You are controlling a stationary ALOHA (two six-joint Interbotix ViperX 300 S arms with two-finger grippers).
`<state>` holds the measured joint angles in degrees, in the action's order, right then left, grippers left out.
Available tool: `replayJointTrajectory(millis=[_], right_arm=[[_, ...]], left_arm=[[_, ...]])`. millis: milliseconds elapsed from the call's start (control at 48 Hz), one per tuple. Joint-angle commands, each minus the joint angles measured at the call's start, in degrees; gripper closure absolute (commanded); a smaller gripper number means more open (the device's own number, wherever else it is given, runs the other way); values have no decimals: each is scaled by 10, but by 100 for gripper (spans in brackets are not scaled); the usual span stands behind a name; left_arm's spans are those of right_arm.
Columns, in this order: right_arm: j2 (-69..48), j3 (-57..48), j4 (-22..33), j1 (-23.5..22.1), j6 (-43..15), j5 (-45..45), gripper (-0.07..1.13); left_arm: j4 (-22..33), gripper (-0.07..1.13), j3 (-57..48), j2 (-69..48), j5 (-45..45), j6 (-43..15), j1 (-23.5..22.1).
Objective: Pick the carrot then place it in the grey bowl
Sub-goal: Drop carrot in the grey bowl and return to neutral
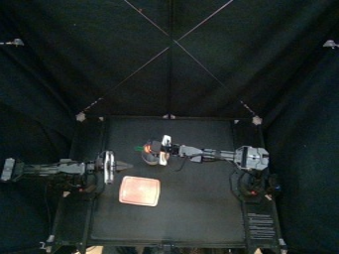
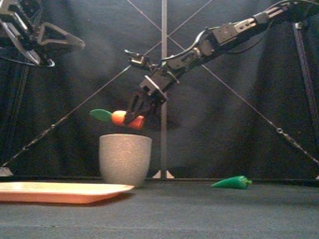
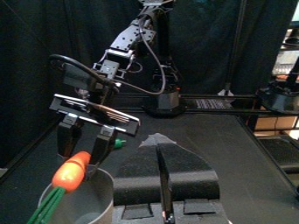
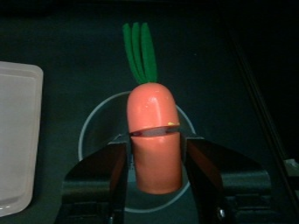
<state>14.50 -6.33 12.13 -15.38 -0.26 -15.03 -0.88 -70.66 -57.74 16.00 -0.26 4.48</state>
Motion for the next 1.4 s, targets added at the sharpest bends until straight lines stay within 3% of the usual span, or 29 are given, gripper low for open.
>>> replayJointTrajectory(millis=[21, 125, 208, 583, 1104, 1396], right_arm=[[-21, 6, -11, -3, 1, -6, 28], [-29, -6, -16, -2, -1, -12, 11], [-35, -12, -14, 2, -1, -12, 4], [-143, -80, -2, 3, -6, 9, 3], [-476, -415, -56, 82, -8, 200, 3], [-658, -542, -69, 107, -9, 234, 4]], left_arm=[[-1, 108, 9, -5, 2, -1, -1], [-1, 108, 9, -7, 2, -1, -1], [-2, 108, 9, -7, 2, -1, -1], [-1, 108, 9, -7, 2, -1, 0], [-2, 108, 12, -11, 2, -2, 4], [-2, 108, 12, -12, 2, -2, 4]])
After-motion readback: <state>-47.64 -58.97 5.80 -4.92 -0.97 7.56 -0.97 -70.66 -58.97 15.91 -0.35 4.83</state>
